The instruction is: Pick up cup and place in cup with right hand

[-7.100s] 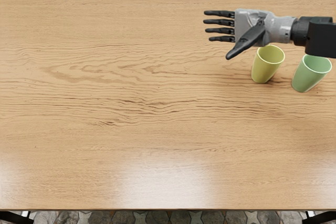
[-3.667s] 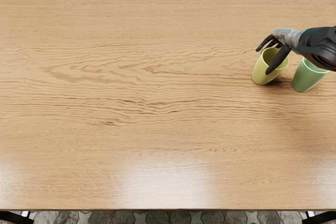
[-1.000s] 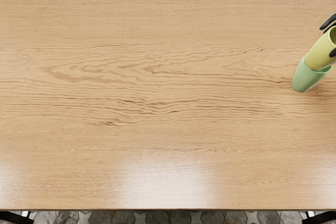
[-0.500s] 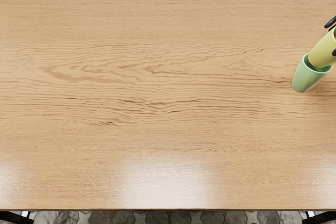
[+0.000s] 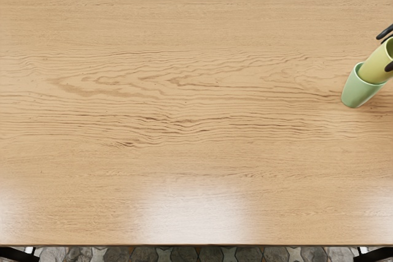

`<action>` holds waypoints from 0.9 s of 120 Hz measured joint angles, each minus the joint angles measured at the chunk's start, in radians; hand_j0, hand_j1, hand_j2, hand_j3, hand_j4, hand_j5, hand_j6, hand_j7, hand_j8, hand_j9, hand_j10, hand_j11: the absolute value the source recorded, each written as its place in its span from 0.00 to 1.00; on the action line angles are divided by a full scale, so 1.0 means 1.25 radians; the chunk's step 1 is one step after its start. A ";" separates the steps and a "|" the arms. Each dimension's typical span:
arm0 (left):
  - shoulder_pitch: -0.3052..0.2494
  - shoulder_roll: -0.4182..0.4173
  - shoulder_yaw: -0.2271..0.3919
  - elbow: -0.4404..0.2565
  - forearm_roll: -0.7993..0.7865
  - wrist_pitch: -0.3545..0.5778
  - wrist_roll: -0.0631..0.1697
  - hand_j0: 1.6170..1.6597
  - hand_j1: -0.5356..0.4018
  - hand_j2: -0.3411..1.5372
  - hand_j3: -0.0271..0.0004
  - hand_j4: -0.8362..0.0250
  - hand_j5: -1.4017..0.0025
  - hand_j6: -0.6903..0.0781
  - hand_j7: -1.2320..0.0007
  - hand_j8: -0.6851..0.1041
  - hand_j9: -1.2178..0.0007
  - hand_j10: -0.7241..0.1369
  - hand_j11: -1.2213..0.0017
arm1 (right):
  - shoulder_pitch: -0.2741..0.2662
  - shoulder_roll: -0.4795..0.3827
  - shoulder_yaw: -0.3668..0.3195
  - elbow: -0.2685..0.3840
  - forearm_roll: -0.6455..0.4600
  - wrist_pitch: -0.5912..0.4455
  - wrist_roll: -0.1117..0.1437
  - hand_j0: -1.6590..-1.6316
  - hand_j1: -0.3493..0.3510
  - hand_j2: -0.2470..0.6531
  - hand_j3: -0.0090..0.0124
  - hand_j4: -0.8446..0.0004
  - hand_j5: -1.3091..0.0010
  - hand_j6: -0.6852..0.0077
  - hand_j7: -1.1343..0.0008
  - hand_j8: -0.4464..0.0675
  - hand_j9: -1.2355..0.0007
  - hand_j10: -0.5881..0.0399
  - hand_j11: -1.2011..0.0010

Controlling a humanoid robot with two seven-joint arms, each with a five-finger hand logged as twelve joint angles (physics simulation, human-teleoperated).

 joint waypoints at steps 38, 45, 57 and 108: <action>0.000 0.000 0.000 0.000 0.000 0.000 0.000 0.96 0.93 0.18 0.98 0.96 0.99 0.88 0.99 0.85 0.99 0.83 0.99 | -0.002 0.018 0.007 -0.039 0.032 -0.003 0.001 0.09 0.29 0.25 0.42 0.76 0.78 0.70 0.75 0.58 0.77 0.69 0.76; 0.000 0.000 0.000 0.000 0.000 0.000 0.000 0.96 0.93 0.18 0.98 0.96 0.99 0.88 0.99 0.85 0.99 0.83 0.99 | -0.001 0.018 0.007 -0.044 0.040 0.000 0.001 0.07 0.21 0.25 0.42 0.82 0.83 0.77 0.82 0.65 0.83 0.75 0.82; 0.000 0.000 0.000 0.000 0.000 0.000 0.000 0.96 0.93 0.18 0.98 0.96 0.99 0.88 0.99 0.85 0.99 0.83 0.99 | 0.002 0.019 0.009 -0.047 0.078 0.006 0.001 0.06 0.13 0.26 0.42 0.88 0.90 0.85 0.89 0.73 0.89 0.82 0.89; 0.000 0.000 0.000 0.000 0.000 0.000 0.000 0.96 0.93 0.18 0.98 0.96 0.99 0.88 0.99 0.85 0.99 0.83 0.99 | 0.044 0.107 0.083 -0.041 0.223 0.076 -0.005 0.04 0.02 0.27 0.42 0.98 0.99 0.97 0.99 0.84 0.99 0.92 0.99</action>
